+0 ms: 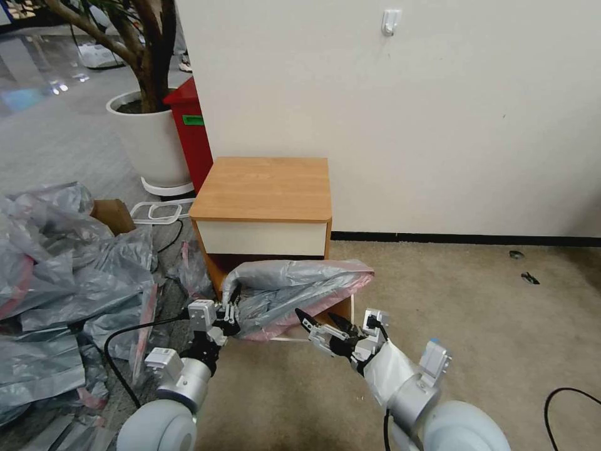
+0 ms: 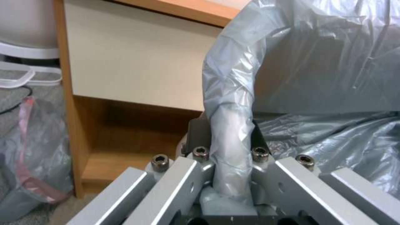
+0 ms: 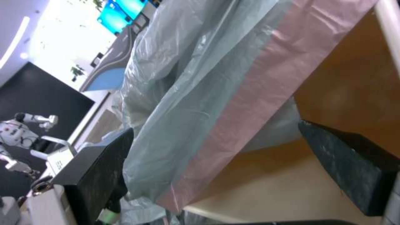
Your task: Pick up the garbage bag from the table and place it over the trash can.
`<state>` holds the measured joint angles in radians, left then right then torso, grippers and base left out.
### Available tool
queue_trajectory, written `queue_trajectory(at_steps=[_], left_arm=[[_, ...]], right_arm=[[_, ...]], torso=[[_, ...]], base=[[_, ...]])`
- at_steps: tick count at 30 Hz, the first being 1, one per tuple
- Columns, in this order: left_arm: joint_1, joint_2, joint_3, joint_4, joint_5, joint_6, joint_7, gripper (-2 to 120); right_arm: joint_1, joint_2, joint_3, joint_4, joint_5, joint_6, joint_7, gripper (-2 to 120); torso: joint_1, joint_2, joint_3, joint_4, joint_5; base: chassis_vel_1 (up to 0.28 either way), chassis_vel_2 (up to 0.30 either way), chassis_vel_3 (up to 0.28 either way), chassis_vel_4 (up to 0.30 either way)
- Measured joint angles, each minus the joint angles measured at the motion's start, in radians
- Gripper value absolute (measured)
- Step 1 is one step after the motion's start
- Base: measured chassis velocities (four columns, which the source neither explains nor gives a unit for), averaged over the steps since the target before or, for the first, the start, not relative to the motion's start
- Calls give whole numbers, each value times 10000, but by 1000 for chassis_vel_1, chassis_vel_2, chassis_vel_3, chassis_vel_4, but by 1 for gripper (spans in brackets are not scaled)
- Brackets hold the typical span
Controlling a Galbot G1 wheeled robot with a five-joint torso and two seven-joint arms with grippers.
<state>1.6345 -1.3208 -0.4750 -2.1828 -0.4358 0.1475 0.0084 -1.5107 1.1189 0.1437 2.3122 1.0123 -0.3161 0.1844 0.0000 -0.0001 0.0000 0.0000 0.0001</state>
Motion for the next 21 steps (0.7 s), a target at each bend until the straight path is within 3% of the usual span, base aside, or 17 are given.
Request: queue_trajectory(at_steps=[14, 21], left_arm=[[167, -55, 127, -33, 108, 33, 23, 3], [216, -88, 144, -107, 140, 33, 23, 3]], right_arm=[[383, 438, -437, -387, -348, 227, -461, 100], [377, 568, -550, -540, -597, 376, -742, 76]], torso=[[0, 0, 0, 0, -1], [0, 0, 0, 0, -2]], base=[[0, 0, 0, 0], [0, 0, 0, 0]])
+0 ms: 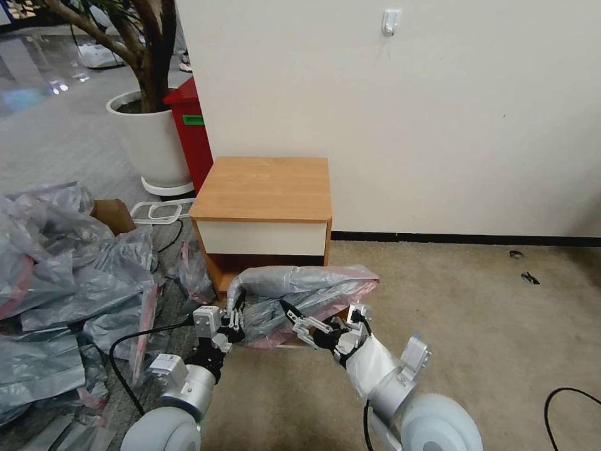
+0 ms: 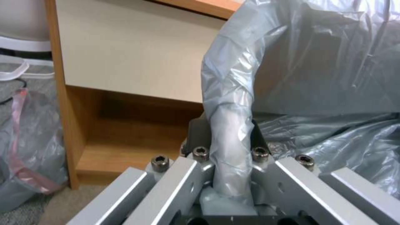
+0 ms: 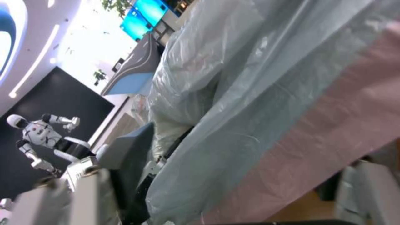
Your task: Pick up the garbage bag from the table and place it over the trash can.
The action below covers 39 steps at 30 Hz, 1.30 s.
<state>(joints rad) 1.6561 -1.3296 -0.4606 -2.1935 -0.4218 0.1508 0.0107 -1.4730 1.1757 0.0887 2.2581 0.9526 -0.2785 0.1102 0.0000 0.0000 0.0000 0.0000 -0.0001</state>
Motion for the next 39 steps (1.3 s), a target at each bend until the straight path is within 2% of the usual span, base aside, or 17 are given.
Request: queue_trajectory(at_steps=[2, 6, 8, 10, 12, 14, 16, 17, 18, 21, 39], left_arm=[[8, -1, 0, -10, -2, 0, 0, 3], [35, 2, -31, -25, -16, 0, 0, 3], [38, 7, -42, -24, -20, 0, 0, 3], [39, 19, -66, -24, -36, 0, 0, 3], [19, 20, -83, 8, -46, 0, 0, 3], [11, 21, -84, 29, -49, 0, 0, 3], [-8, 17, -85, 74, -55, 0, -1, 3], [-24, 7, -86, 104, -57, 2, -5, 3], [-24, 7, -86, 104, -57, 2, -5, 3], [-68, -21, -89, 139, -74, 9, -19, 3], [-429, 2, -460, 201, -555, 335, -336, 3]], right_arm=[[-2, 31, -15, -24, -38, 25, -40, 72], [-6, 103, -95, -64, -136, 84, -125, 52], [-6, 103, -101, -65, -160, 94, -135, 49], [-17, 93, -99, -65, -206, 120, -158, 41], [-33, 70, -74, -65, -267, 157, -193, 29], [-37, 63, -69, -64, -286, 163, -203, 28], [-43, 39, -46, -62, -332, 180, -232, 21], [-43, 23, -31, -60, -346, 194, -243, 13], [-43, 23, -31, -60, -346, 194, -243, 13], [-39, 6, 6, -64, -401, 238, -253, 0], [-625, -200, -231, 173, -931, 353, -459, 0]], torso=[[0, 0, 0, 0, 0], [0, 0, 0, 0, 0], [-1, 0, 0, 0, 0], [-1, 0, 0, 0, 0], [0, 0, 0, 0, 0], [0, 0, 0, 0, 1], [0, 0, 0, 0, 0], [0, 0, 0, 0, 0], [0, 0, 0, 0, 0], [0, 0, 0, 0, 0], [0, 0, -1, 0, 0]], base=[[0, 0, 0, 0], [0, 0, 0, 0], [0, 0, 0, 0], [0, 0, 0, 0], [0, 0, 0, 0], [0, 0, 0, 0], [0, 0, 0, 0], [0, 0, 0, 0], [0, 0, 0, 0], [0, 0, 0, 0], [0, 0, 0, 0]])
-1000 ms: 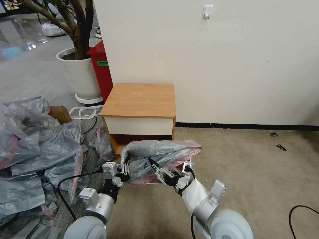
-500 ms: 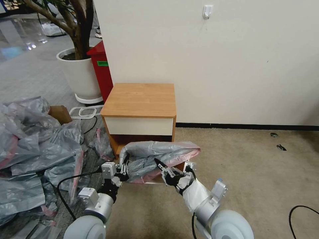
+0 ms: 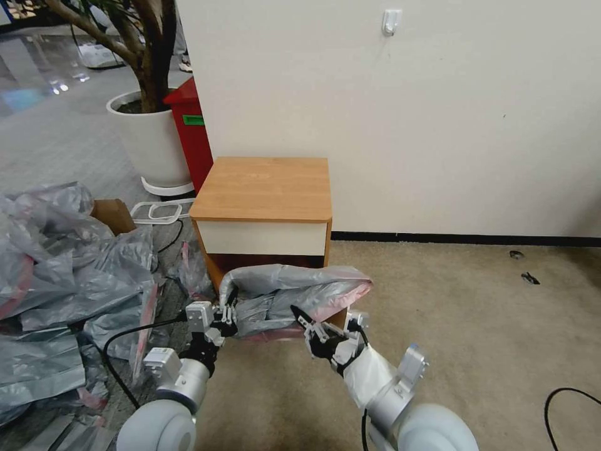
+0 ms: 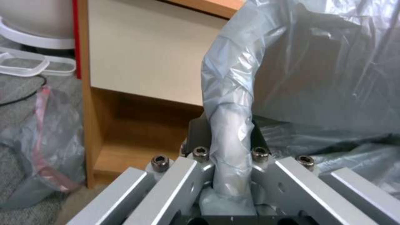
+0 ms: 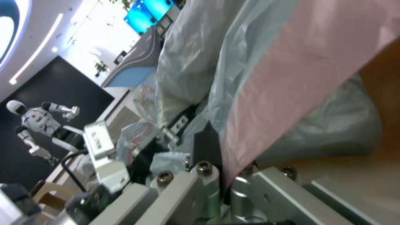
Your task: Pick up the garbage bag from the table and place it over the trash can.
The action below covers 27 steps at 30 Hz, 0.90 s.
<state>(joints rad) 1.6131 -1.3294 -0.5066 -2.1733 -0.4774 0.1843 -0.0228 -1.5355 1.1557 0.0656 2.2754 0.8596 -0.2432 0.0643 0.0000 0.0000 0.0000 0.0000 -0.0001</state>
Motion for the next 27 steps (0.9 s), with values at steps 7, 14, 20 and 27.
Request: queue_trajectory(at_steps=[7, 14, 20, 27], left_arm=[[-142, -19, -226, 21, -231, 144, -171, 3], [-312, -73, -437, -63, -618, 430, -460, 3], [-349, -114, -473, -246, -1160, 714, -777, 3], [-121, -185, -416, -847, -2127, 1226, -955, 3]], right_arm=[[-233, -88, -37, 101, -205, 64, -90, 0], [-693, -336, 208, 135, -535, 326, -378, 0], [-917, -360, 313, 5, -875, 567, -580, 0], [-846, -228, 422, -391, -1338, 836, -739, 0]], torso=[[0, 0, 0, 0, 0], [0, 0, 0, -1, 0], [0, 0, 0, 0, 0], [0, 0, 0, 0, 1]], base=[[0, 0, 0, 0], [0, 0, 0, 0], [0, 0, 0, 0], [0, 0, 0, 0]])
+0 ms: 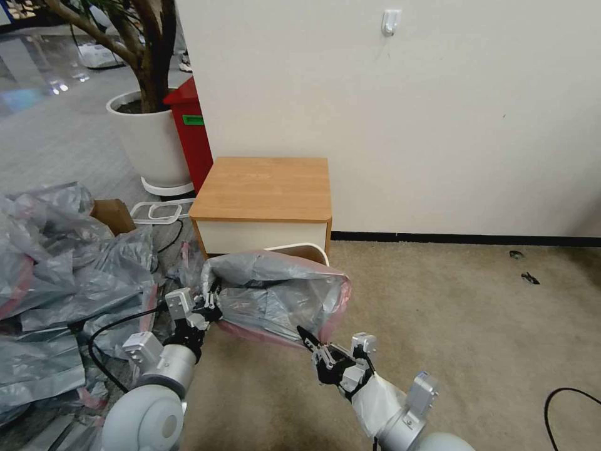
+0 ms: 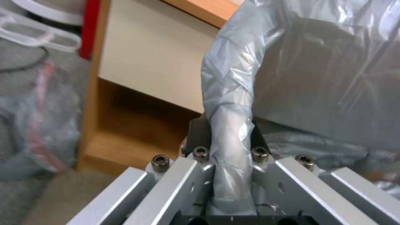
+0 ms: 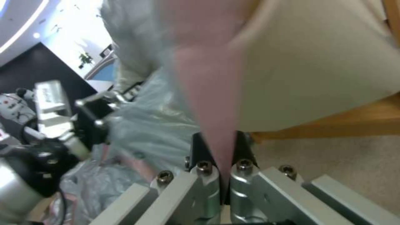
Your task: Pick up the garbage bag from the table and place it over the trash can.
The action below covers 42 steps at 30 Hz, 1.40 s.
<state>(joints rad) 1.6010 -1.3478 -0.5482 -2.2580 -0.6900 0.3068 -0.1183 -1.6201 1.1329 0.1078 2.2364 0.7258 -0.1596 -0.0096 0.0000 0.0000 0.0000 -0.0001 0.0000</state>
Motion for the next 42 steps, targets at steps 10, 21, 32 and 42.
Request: queue_trajectory(at_steps=[10, 21, 32, 42], left_arm=[[239, -92, 49, -444, -577, 438, -161, 3], [133, -82, -68, -349, -606, 480, -338, 3], [-175, 6, -234, 82, -569, 473, -422, 3], [-269, 42, -195, 306, -526, 422, -431, 3]], right_arm=[[165, 58, 374, -382, -451, 348, -150, 0], [13, -169, 619, -493, -2306, 735, -191, 39], [-854, -513, 752, 366, -3073, 799, -274, 76], [-926, -445, 1376, 999, -2422, 883, -224, 100]], torso=[[0, 0, 0, 0, 0], [0, 0, 0, 0, 0], [0, 0, 0, 0, -1], [0, 0, 0, 0, -1]], base=[[0, 0, 0, 0], [0, 0, 0, 0], [0, 0, 0, 0], [0, 0, 0, 0]])
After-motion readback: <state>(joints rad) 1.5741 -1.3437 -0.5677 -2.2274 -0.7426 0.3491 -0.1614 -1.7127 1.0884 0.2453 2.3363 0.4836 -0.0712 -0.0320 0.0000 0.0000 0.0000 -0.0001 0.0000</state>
